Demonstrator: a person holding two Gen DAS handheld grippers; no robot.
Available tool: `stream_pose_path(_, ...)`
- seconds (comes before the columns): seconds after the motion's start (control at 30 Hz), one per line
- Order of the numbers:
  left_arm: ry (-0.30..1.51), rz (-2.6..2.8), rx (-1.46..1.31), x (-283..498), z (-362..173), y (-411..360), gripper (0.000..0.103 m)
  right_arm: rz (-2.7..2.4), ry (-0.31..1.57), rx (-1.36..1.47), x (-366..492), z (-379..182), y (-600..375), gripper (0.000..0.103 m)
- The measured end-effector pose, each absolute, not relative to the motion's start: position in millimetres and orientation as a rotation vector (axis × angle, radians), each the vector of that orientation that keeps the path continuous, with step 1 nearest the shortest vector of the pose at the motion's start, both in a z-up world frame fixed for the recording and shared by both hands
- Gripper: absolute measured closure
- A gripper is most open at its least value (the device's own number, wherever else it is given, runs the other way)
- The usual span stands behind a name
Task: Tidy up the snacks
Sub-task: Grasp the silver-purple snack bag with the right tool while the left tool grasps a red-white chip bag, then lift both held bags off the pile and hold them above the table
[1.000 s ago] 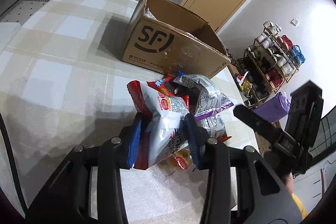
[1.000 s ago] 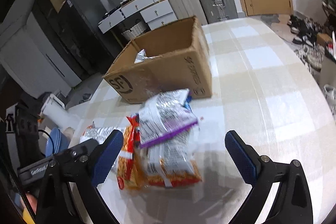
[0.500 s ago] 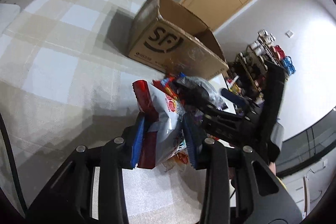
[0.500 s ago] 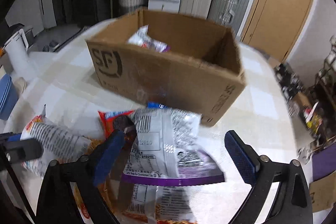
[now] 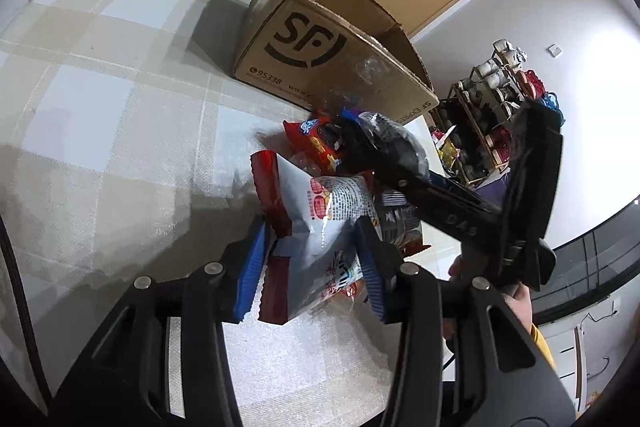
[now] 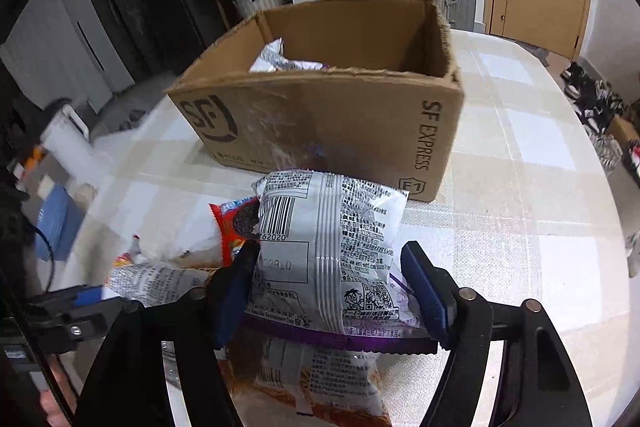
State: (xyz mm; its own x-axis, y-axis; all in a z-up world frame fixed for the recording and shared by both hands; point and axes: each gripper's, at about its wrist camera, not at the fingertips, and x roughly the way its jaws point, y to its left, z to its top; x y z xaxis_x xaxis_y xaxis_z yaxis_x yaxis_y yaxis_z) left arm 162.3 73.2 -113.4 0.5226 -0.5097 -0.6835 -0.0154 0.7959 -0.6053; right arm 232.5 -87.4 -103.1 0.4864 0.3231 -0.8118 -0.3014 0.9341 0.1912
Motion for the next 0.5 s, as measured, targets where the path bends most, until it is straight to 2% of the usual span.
stream_pose_path(0.07, 0.994, -0.294, -0.604, 161, -115, 75, 0.054, 0.384, 0.971, 0.034, 228, -100, -92, 0.033)
stream_pose_path(0.13, 1.005, -0.282, -0.621, 161, -119, 78, 0.049, 0.392, 0.958, 0.047, 223, -98, -92, 0.038)
stream_pose_path(0.27, 1.051, -0.323, -0.654, 161, -127, 74, 0.039, 0.400, 0.967, 0.038, 220, -99, -91, 0.038)
stream_pose_path(0.43, 1.047, -0.330, -0.623, 158, -126, 61, 0.038, 0.408, 0.969, 0.048, 217, -101, -92, 0.039)
stream_pose_path(0.5, 1.053, -0.327, -0.621, 157, -127, 59, 0.045, 0.411, 0.967, 0.064, 218, -102, -94, 0.041)
